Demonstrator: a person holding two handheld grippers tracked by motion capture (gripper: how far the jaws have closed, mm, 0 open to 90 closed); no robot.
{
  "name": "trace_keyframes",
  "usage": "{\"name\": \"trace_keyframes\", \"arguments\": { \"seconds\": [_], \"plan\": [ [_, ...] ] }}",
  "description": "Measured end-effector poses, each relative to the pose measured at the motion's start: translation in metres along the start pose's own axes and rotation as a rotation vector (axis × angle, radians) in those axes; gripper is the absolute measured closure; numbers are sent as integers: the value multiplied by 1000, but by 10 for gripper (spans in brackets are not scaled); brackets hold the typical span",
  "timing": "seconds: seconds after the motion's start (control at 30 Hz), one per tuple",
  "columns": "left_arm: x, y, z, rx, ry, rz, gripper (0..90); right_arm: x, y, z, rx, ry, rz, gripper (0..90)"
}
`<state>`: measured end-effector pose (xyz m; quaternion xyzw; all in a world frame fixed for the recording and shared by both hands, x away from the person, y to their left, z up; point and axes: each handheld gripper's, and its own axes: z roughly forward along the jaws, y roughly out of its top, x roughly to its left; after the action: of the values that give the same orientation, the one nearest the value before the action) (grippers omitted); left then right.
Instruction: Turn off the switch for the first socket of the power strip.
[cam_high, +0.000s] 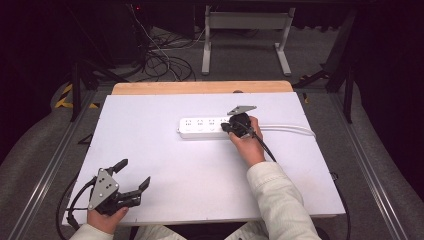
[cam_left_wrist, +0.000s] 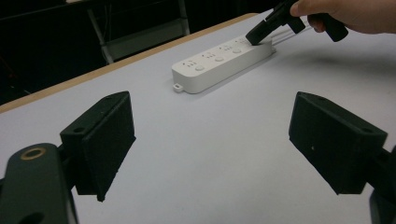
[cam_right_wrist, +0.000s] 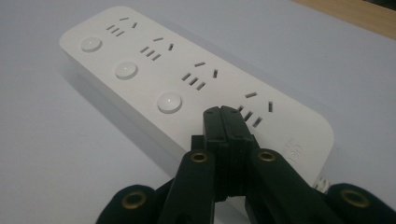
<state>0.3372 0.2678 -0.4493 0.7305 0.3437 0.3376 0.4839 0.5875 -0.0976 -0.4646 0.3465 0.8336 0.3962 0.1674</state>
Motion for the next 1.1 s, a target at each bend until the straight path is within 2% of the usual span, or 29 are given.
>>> {"name": "trace_keyframes", "arguments": {
  "seconds": [0.3, 0.37, 0.4, 0.43, 0.47, 0.57, 0.63, 0.7, 0.8, 0.97, 1.1],
  "plan": [
    [0, 0, 0, 1, 0, -2, 150, 0, 3, 1, 22, -19, 13, 900],
    [0, 0, 0, -1, 0, -10, 150, 1, 8, 1, 47, -34, -4, 900],
    [0, 0, 0, -2, 0, -9, 151, 3, 10, 0, 35, -42, -11, 900],
    [0, 0, 0, -2, 0, -9, 151, 4, 12, 0, 55, -52, -13, 900],
    [0, 0, 0, -3, 0, -10, 151, 3, 13, 0, 53, -45, -13, 900],
    [2, 0, 0, -5, 1, -15, 151, 2, 14, -6, 1, -23, 24, 900],
    [2, -1, 1, -4, -1, -17, 151, 4, 19, -15, -32, -16, -3, 900],
    [2, 0, 1, -1, 1, -6, 150, 5, 20, -17, -31, -15, -13, 900],
    [1, 0, 1, -5, -2, -10, 151, 8, 24, -24, -39, -11, -42, 900],
    [1, 1, 3, -5, -6, -10, 150, 12, 29, -37, -61, -8, -57, 900],
    [1, 1, 3, -5, -8, -9, 150, 11, 32, -44, -79, -4, -50, 900]
  ]
}}
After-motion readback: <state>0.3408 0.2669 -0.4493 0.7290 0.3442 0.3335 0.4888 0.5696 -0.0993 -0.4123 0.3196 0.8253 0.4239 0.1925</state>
